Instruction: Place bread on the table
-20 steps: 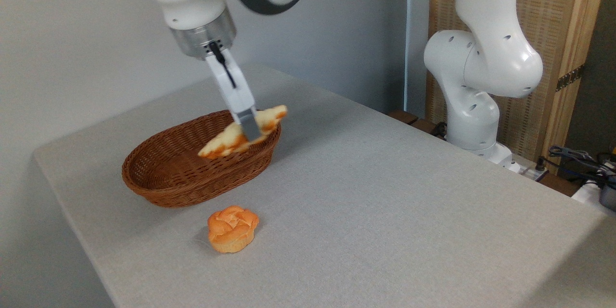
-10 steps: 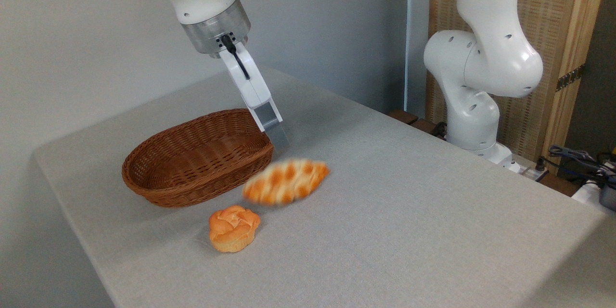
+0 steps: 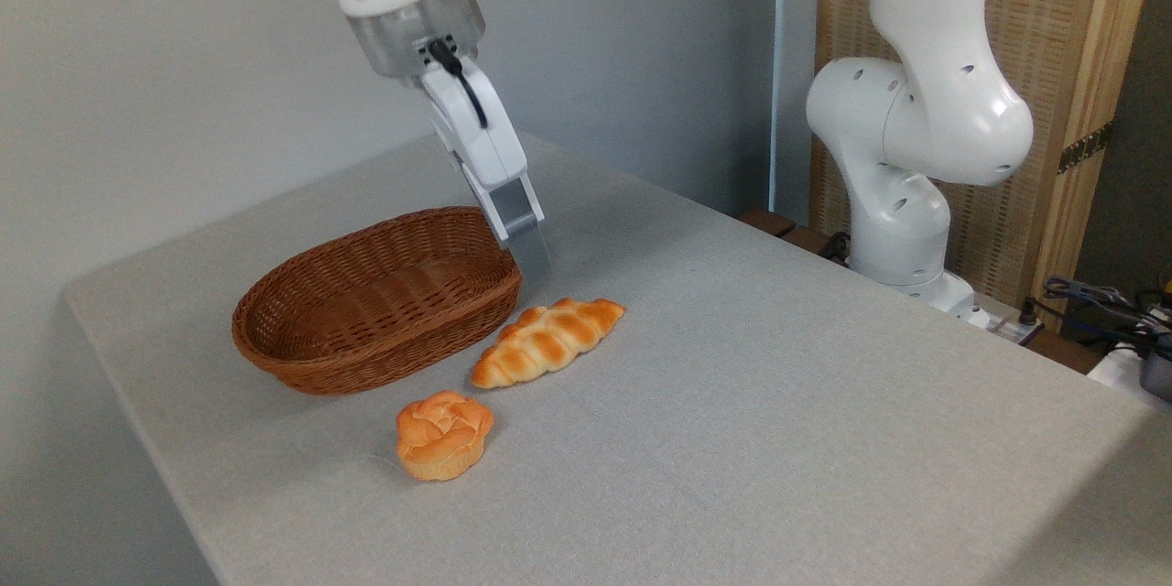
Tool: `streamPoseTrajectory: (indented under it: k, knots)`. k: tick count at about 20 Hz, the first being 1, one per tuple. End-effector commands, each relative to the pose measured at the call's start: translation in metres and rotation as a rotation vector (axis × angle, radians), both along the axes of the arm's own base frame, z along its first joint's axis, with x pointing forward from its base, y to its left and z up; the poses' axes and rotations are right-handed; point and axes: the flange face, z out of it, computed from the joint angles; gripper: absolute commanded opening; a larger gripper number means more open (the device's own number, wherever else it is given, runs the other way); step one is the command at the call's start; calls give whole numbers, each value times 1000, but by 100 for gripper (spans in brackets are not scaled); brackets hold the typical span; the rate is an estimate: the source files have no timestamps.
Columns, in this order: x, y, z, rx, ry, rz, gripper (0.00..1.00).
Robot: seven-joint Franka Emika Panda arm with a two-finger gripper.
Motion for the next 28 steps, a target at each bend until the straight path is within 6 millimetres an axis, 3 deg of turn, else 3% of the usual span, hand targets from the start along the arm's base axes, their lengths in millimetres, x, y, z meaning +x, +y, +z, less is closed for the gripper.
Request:
streamPoseTrajectory:
  k: [1, 4, 6, 15, 16, 28]
  knots:
    - [12, 12, 36, -72, -101, 142, 100]
    - [19, -1, 46, -75, -159, 272, 100]
    - [25, -9, 43, -69, -178, 314, 100]
    - [31, 41, 51, -70, -221, 386, 100]
    - [31, 42, 59, -73, -236, 385, 100]
    - [27, 34, 55, -65, -195, 345, 100]
